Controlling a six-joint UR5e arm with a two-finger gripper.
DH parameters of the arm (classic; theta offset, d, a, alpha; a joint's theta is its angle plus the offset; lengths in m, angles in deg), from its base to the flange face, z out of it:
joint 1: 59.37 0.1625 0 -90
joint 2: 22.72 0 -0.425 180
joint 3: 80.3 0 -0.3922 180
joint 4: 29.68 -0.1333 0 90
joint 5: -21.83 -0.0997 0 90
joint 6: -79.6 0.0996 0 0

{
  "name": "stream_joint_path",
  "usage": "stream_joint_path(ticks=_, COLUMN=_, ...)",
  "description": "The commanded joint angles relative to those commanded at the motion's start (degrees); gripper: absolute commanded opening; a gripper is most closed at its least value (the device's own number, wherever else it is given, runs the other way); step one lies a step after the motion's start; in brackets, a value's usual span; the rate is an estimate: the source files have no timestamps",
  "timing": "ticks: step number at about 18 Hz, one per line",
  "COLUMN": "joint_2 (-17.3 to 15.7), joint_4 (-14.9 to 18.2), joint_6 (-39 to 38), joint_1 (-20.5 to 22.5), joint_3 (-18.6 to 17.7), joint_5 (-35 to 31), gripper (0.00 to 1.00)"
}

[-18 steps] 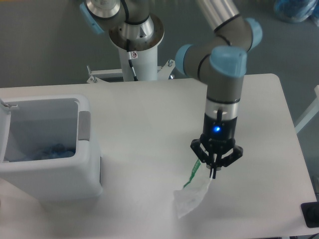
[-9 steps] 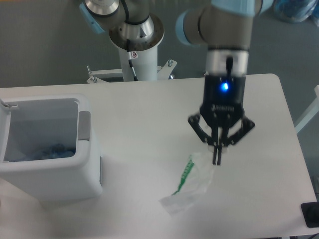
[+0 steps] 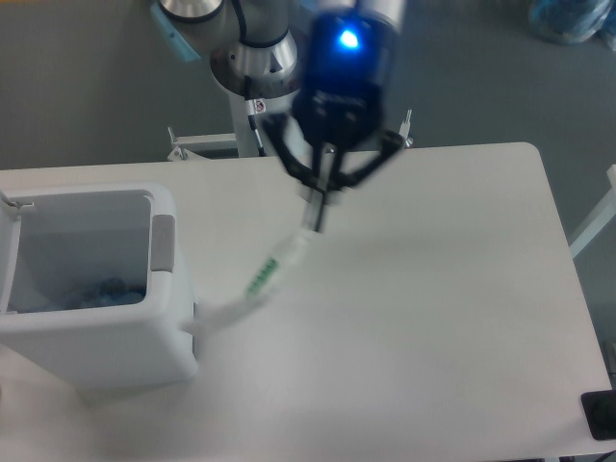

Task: Place the trash in the trash can
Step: 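Lift the bag and carry it over the trash bin, then lower the bag into the bin and open the gripper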

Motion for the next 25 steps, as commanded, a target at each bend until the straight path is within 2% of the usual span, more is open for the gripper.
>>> stream_joint_path(ticks=4, joint_2=-4.4, joint_4=0.0, joint_6=-0.44, joint_1=-2.29, joint_3=-4.66, joint_5=0.0, gripper=0.0)
stream_joint_path(ticks=8, joint_2=-5.72, joint_4=0.09, joint_6=-1.05, joint_1=-4.84, joint_3=-7.48, joint_5=0.0, gripper=0.0)
stream_joint_path(ticks=14, joint_2=-5.55, joint_4=0.0, joint_6=-2.46, joint_1=-6.25, joint_3=-10.03, joint_5=-0.09, gripper=0.0)
stream_joint_path(ticks=25, joint_2=-2.56, joint_4=-0.09, joint_6=-4.22, joint_1=-7.48, joint_3=-10.03, joint_5=0.0, gripper=0.0)
